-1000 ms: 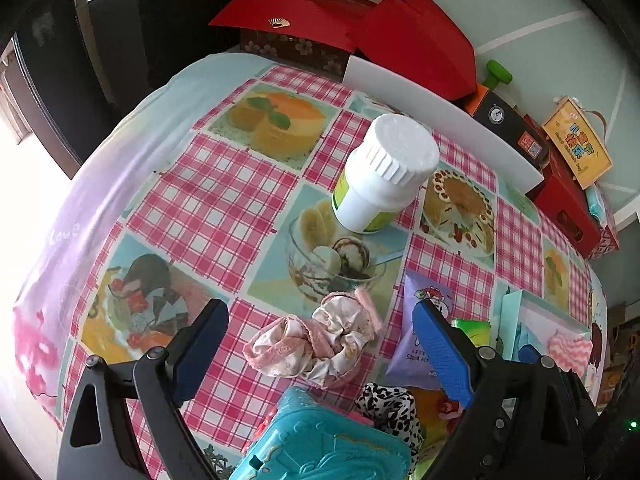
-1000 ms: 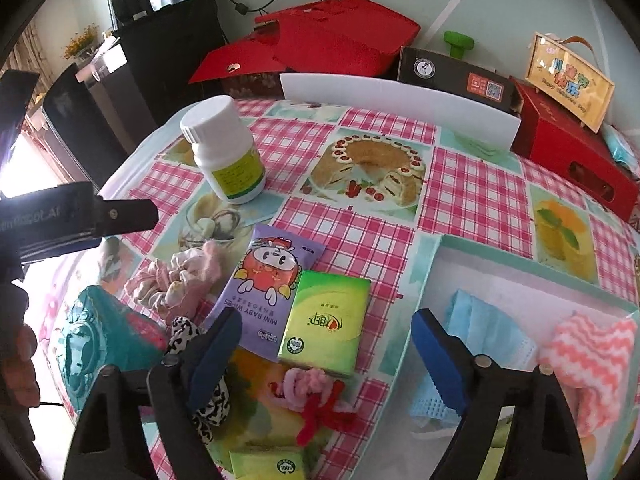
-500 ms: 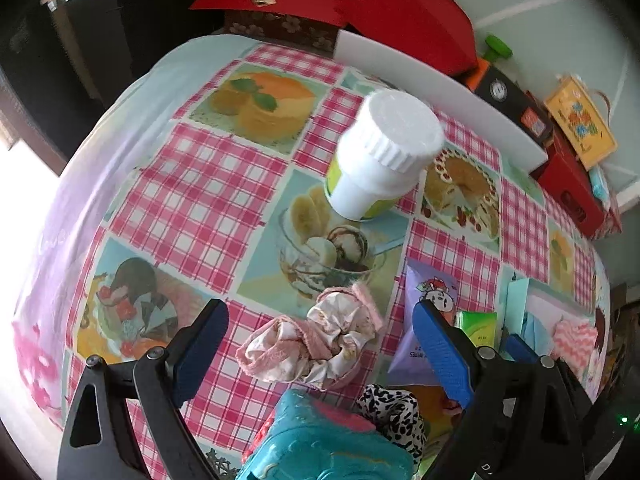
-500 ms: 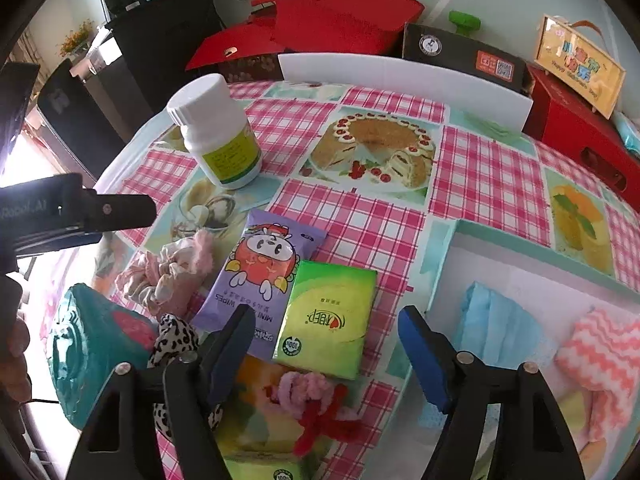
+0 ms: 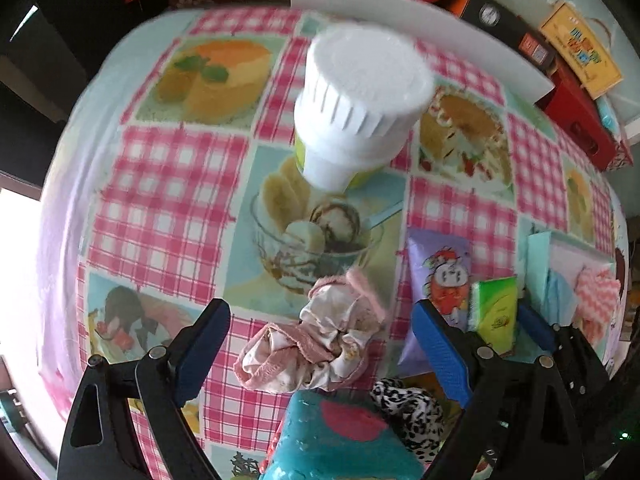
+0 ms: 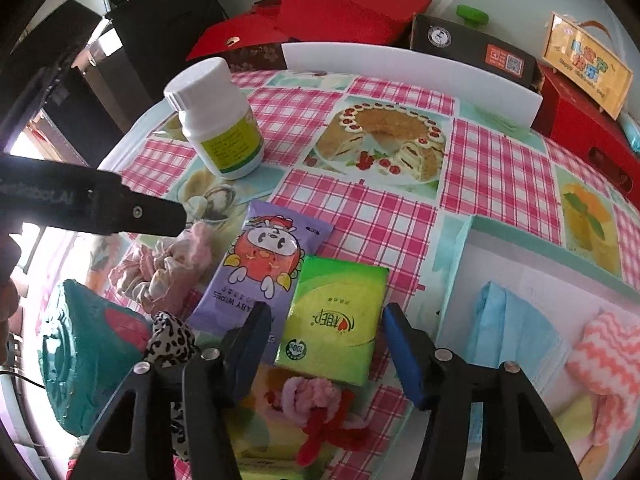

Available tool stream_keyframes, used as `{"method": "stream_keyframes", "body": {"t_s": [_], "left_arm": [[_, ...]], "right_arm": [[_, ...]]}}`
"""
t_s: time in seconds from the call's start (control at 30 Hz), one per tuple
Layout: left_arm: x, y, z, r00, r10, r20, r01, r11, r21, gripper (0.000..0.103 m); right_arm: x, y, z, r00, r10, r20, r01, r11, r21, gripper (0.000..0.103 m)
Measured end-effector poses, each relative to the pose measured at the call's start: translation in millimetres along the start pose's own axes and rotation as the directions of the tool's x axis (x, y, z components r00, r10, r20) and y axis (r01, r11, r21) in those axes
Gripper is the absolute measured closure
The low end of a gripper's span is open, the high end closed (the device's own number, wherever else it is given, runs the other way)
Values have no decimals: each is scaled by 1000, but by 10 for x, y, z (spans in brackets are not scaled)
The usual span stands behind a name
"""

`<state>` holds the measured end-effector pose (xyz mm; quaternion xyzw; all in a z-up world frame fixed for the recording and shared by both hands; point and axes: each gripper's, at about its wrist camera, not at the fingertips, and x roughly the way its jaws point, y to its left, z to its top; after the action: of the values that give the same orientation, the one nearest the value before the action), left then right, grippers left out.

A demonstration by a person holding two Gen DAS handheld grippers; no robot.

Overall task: Organize soft objects
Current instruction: 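Grasp the pink floral scrunchie with the left gripper while the right grasps the green tissue pack, then lift the scrunchie and tissue pack and carry both over the tray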

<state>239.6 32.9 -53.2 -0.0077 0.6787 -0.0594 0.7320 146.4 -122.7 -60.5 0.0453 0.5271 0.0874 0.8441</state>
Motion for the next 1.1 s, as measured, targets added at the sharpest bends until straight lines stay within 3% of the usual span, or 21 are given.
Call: {"method": "stream_keyframes", "body": {"t_s": [0.27,0.37,0.47,0.63,0.73,0.83,1.1], "left_arm": [[362,-9,85,993,39,-107,-35,998,44,14],[488,-32,131,989,44,-139,-37,998,53,21],[502,-61,179,990,60,-125,-52,996,71,29],[466,-46,268,994,36,-100,-31,998,57,61],[403,1,212,997,17,-80,-14,999,40,74],[308,2,113,999,-6,-51,7,1000,21,81],[176,41,-82,1000,-20,-1,20,1000,-1,88]], "right_arm": [[48,-11,-6,1000,-4,-6,4,1000,-4,47],[54,-3,-7,1000,-10,-6,10,1000,-13,48],[54,0,-7,1000,-14,-5,14,1000,-18,48],[43,-4,-9,1000,-16,-2,16,1000,-22,49],[37,-7,-10,1000,-15,-2,15,1000,-22,49],[35,-11,-8,1000,-11,-2,11,1000,-18,49],[24,-11,-9,1000,-2,1,2,1000,-7,49]]}}
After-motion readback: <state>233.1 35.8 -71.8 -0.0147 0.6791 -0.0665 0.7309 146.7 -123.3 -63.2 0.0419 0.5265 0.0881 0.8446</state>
